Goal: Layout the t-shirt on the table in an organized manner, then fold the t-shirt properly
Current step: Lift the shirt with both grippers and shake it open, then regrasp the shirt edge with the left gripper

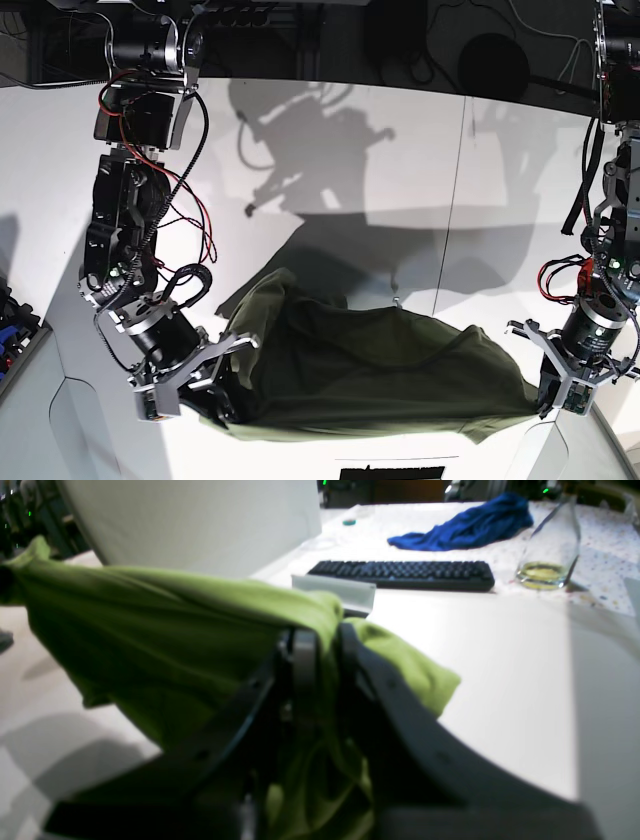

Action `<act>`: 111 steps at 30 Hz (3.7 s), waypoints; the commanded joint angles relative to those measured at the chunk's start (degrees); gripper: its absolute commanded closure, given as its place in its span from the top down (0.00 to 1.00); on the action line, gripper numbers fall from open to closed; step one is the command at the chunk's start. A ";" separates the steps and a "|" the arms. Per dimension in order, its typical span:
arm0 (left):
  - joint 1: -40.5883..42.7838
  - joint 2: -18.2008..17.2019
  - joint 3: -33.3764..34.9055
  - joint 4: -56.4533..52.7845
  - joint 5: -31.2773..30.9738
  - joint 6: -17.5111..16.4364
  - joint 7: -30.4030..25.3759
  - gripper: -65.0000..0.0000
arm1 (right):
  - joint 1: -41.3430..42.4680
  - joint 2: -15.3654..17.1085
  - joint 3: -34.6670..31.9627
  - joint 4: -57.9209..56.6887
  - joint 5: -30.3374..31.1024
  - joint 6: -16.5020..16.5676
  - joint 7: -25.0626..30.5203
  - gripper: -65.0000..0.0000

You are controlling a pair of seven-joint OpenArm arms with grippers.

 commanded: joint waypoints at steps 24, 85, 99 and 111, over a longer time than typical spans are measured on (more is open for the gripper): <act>-13.29 -5.16 -0.81 -4.92 -21.86 -15.63 17.55 0.00 | 10.69 2.40 -3.93 -3.13 4.70 -0.76 -10.36 0.00; -2.60 13.14 0.48 -31.89 -17.09 -25.16 2.60 0.44 | -12.85 4.59 6.01 -11.19 -0.66 -5.49 -7.19 0.57; -3.50 13.94 0.57 -33.27 -7.89 -21.27 -3.04 0.44 | -13.64 4.57 2.78 -11.19 -0.72 -5.42 -8.07 0.57; -4.66 14.16 8.96 -38.03 -1.09 -17.38 -9.90 0.44 | -13.97 4.57 2.78 -11.19 -1.51 -5.40 -8.26 0.57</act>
